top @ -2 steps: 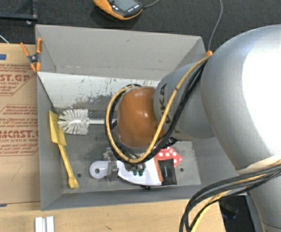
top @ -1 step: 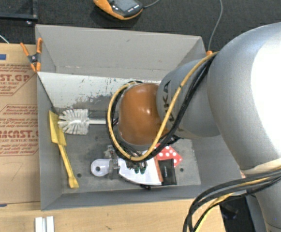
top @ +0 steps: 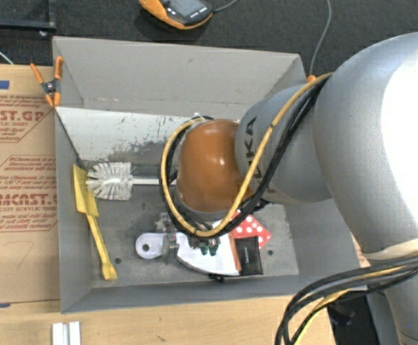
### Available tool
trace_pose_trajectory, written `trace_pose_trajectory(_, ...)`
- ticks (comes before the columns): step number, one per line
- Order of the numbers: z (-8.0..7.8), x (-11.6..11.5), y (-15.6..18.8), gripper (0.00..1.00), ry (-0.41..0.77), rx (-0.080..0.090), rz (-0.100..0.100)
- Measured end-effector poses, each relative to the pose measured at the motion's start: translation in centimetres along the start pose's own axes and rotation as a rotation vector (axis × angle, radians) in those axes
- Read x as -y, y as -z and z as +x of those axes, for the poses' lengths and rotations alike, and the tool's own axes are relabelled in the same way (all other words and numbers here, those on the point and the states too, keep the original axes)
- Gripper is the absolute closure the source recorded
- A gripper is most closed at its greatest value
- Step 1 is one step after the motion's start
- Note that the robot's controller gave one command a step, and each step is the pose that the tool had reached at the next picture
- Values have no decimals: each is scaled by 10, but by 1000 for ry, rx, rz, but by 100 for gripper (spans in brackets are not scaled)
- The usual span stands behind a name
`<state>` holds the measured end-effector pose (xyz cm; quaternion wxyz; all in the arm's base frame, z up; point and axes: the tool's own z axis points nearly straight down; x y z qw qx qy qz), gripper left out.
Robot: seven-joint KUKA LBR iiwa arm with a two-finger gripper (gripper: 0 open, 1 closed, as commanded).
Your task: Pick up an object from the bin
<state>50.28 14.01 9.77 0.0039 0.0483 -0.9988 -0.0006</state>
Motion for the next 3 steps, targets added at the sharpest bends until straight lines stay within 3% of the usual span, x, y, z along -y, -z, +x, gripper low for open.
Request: trace_pose_trajectory(3, 1, 0, 15, 100, 0, -4, 1)
